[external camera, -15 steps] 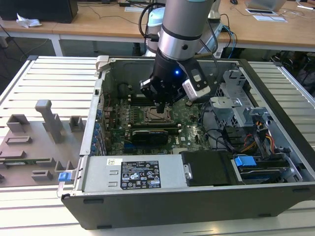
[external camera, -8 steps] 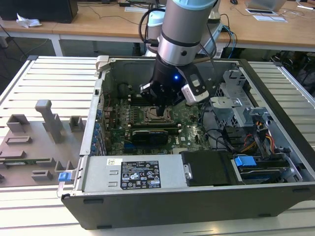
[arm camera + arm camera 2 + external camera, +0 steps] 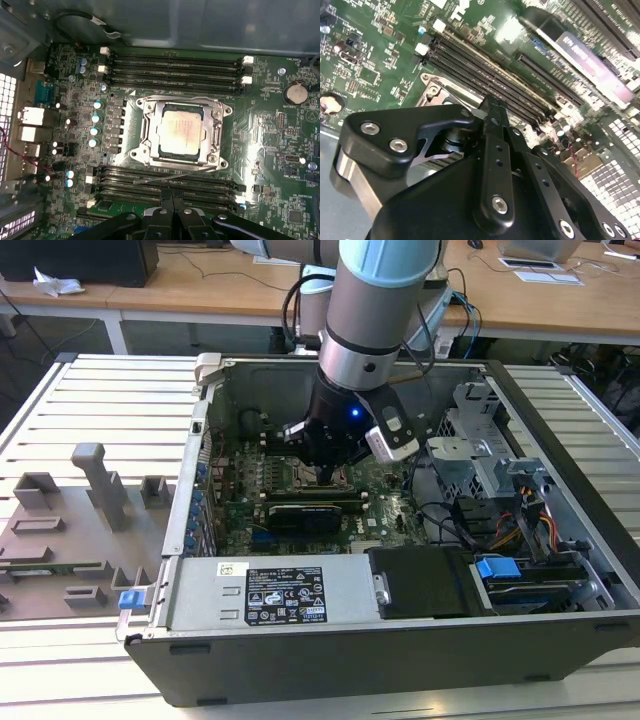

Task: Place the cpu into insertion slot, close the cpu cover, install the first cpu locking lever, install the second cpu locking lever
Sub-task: 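Install the second cpu locking lever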

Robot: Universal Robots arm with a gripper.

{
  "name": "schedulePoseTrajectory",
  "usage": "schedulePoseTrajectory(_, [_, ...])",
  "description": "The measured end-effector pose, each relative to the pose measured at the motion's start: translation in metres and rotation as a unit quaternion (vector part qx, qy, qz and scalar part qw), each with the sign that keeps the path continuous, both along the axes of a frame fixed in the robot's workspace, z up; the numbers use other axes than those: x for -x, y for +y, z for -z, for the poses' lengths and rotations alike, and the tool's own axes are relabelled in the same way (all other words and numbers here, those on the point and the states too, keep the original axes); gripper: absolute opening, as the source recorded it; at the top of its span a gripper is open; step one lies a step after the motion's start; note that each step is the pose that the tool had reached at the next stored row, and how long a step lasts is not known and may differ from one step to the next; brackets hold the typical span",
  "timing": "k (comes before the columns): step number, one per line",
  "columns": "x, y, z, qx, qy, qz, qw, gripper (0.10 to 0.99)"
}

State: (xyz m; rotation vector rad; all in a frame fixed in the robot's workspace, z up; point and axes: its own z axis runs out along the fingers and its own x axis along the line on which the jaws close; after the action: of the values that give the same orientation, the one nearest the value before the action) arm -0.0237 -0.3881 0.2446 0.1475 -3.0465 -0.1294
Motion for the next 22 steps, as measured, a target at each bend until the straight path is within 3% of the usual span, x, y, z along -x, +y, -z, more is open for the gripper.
schedulePoseTrajectory(1, [0.0,0.0021,0.0015,-0.0063,0.0,0.0,1.0,0.106])
schedulePoseTrajectory(3, [0.0,0.0039,0.0033,-0.0108,-0.0001,0.0,0.9999,0.106])
schedulePoseTrajectory(9, [0.0121,0.0044,0.0142,-0.0119,-0.0001,0.0,0.9999,0.106])
schedulePoseTrajectory(13, [0.03,0.0044,0.027,-0.013,0.0,0.0,0.9999,0.106])
schedulePoseTrajectory(15, [0.0347,0.0045,0.0292,-0.014,0.0,0.0,0.9999,0.106])
schedulePoseTrajectory(18, [0.0418,0.0045,0.0349,-0.0176,-0.0001,0.0,0.9998,0.106])
schedulePoseTrajectory(22, [0.0441,0.007,0.0403,-0.0256,0.0001,-0.007,0.9996,0.106])
